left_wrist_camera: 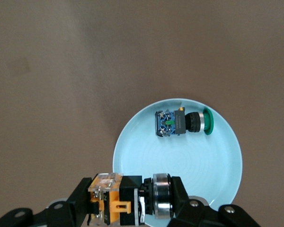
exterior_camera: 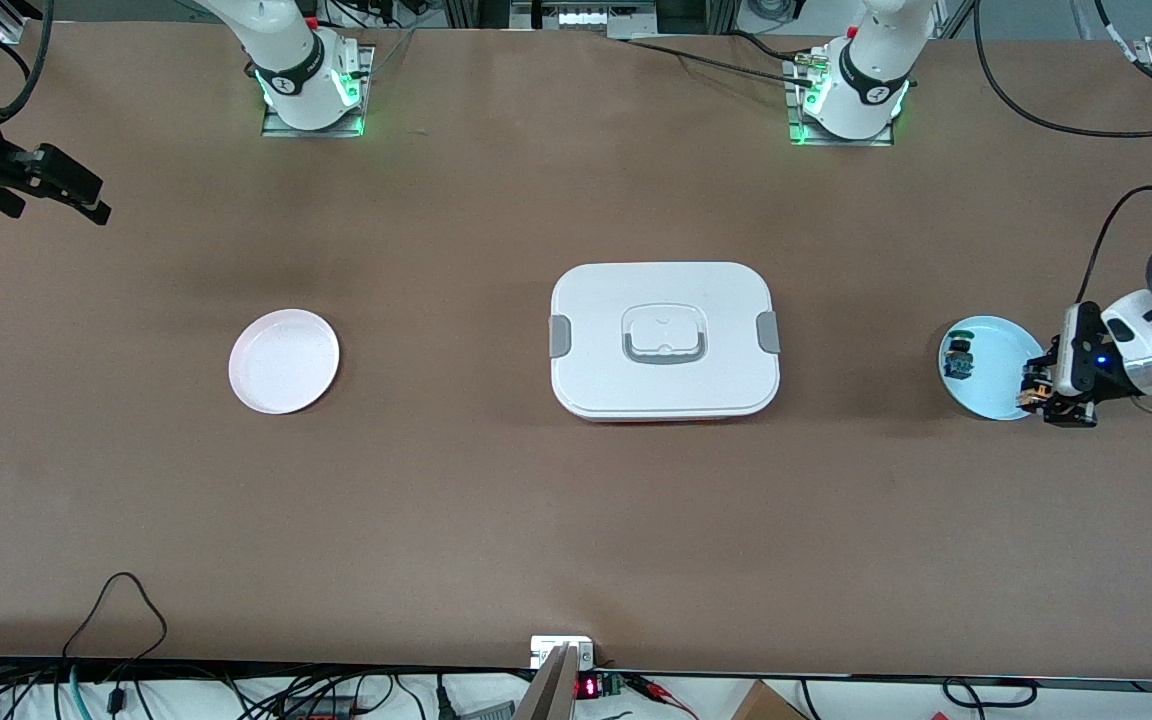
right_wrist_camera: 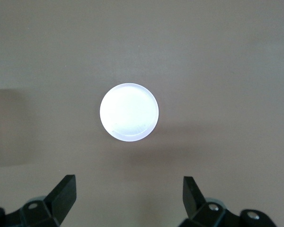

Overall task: Transfer orange switch to right arm and place
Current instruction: 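Lift the orange switch with the left gripper toward the box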

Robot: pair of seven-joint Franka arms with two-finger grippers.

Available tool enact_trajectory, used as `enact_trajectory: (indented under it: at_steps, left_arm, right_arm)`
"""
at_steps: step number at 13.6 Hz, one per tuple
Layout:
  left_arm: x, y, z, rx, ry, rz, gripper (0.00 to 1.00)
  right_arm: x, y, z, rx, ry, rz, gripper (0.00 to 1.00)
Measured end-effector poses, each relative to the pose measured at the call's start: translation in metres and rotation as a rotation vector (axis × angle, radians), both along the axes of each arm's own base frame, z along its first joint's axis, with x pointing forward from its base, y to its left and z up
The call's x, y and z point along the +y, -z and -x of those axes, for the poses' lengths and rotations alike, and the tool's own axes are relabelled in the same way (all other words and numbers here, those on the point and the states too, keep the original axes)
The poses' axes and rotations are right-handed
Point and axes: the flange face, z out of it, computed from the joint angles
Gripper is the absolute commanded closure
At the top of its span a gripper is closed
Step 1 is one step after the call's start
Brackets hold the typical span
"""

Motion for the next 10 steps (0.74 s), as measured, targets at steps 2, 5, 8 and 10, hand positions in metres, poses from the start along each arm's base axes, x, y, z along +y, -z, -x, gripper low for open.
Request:
enact_trajectory:
  at_steps: [2,5,8,10]
  left_arm:
    - [-0.025,-0.032,-0.005,0.039,-0.001,0.024,1.00]
    - [-0.066,-0.071,-0.007,0.122,-0.046,0.209,1.00]
    - [-0.099,-0.086,-0.001,0.211,-0.100,0.508,1.00]
    - [-0.129,-0.096,-0.001,0.276,-0.141,0.773,1.00]
  right_arm:
    - [0.000,0.000,0.000,0.003,-0.053,0.004,0.00]
    - [-0.001,-0.002,0.003,0.019,-0.072,0.005,0.00]
    - [-0.003,-0.009,0.006,0.031,-0.079,0.004,0.00]
    - [-0.003,-0.013,0.007,0.034,-0.085,0.004,0.00]
